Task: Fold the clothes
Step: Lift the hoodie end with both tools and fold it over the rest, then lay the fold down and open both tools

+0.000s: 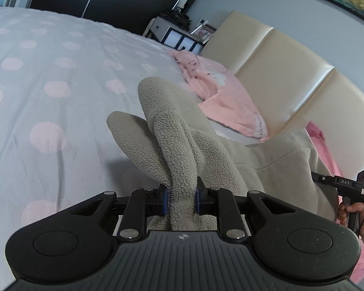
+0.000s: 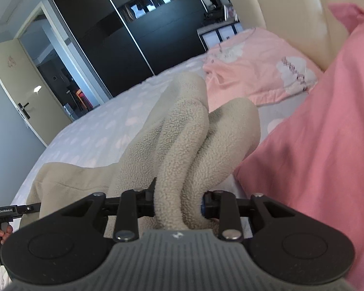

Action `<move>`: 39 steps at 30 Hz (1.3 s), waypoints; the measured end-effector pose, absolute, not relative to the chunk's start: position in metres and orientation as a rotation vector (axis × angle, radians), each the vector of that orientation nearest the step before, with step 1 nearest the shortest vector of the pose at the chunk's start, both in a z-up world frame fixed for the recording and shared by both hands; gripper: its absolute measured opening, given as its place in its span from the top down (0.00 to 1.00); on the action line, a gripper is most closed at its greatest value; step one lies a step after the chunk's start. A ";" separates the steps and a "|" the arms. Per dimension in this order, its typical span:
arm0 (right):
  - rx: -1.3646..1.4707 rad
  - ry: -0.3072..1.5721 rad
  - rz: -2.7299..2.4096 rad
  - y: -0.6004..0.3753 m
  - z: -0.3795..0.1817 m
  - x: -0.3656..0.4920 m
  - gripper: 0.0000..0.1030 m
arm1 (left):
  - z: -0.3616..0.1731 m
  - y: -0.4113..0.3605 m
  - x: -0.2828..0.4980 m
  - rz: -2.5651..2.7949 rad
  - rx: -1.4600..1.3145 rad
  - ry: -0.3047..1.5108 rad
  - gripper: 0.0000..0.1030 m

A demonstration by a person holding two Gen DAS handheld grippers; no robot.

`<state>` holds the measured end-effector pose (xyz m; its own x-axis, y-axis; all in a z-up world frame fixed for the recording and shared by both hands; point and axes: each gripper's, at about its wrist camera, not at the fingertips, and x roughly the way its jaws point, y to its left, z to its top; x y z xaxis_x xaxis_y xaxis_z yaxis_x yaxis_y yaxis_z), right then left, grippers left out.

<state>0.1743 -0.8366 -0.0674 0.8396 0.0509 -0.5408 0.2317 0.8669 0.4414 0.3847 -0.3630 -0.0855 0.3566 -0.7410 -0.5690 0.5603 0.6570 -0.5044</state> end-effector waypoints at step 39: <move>0.205 0.595 -0.408 -0.751 -0.013 0.111 0.11 | 0.013 -0.387 0.231 -0.594 0.278 0.555 0.27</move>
